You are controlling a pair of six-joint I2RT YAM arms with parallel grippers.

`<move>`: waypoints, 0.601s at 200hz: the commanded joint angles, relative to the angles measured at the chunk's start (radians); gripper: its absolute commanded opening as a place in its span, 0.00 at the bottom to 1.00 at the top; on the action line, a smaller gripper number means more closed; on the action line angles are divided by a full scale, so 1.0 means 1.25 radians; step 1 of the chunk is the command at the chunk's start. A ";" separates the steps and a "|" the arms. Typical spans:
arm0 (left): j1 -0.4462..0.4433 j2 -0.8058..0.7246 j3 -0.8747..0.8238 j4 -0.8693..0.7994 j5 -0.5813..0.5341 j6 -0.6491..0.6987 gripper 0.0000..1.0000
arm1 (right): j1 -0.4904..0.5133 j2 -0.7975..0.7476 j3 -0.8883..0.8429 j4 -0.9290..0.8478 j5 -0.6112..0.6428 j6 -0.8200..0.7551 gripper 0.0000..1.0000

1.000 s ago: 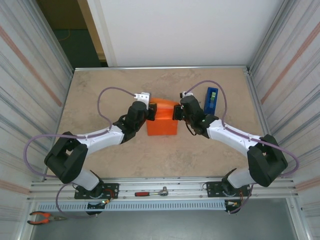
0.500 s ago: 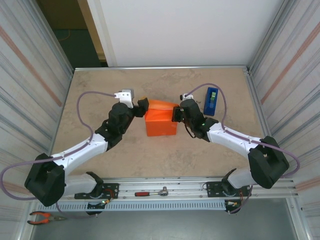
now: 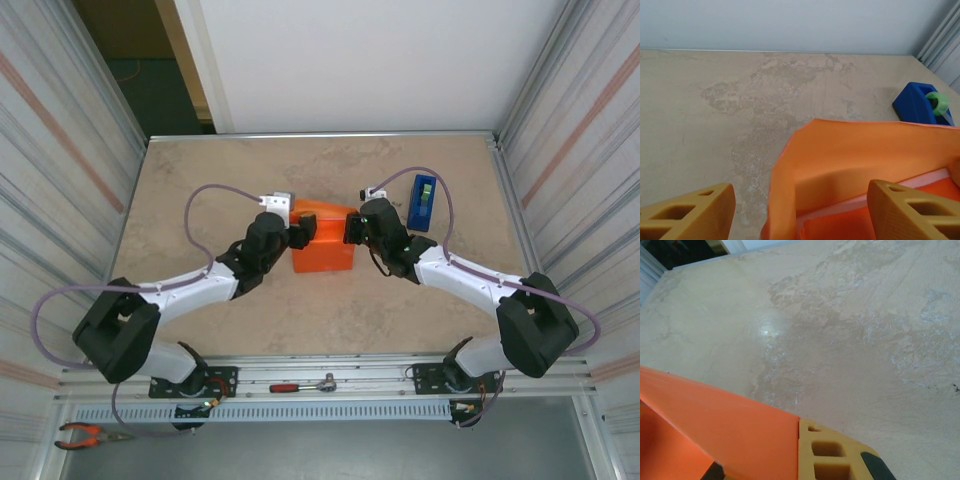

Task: Wrap the gift box in paper
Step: Fold the seventh fold of the wrapping paper on the gift box.

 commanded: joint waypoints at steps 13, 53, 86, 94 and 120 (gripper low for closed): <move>-0.013 0.030 0.033 -0.002 -0.081 0.006 0.70 | 0.015 -0.011 -0.011 -0.085 -0.026 0.016 0.00; -0.043 0.042 0.020 -0.038 -0.155 0.006 0.70 | -0.019 -0.064 0.073 -0.161 -0.128 0.044 0.39; -0.059 0.048 0.018 -0.052 -0.184 0.005 0.69 | -0.090 -0.155 0.103 -0.218 -0.186 0.094 0.56; -0.061 0.049 0.020 -0.055 -0.189 0.005 0.69 | -0.112 -0.181 0.096 -0.225 -0.194 0.107 0.58; -0.068 0.051 0.019 -0.064 -0.204 0.005 0.68 | -0.202 -0.212 0.076 -0.252 -0.258 0.168 0.58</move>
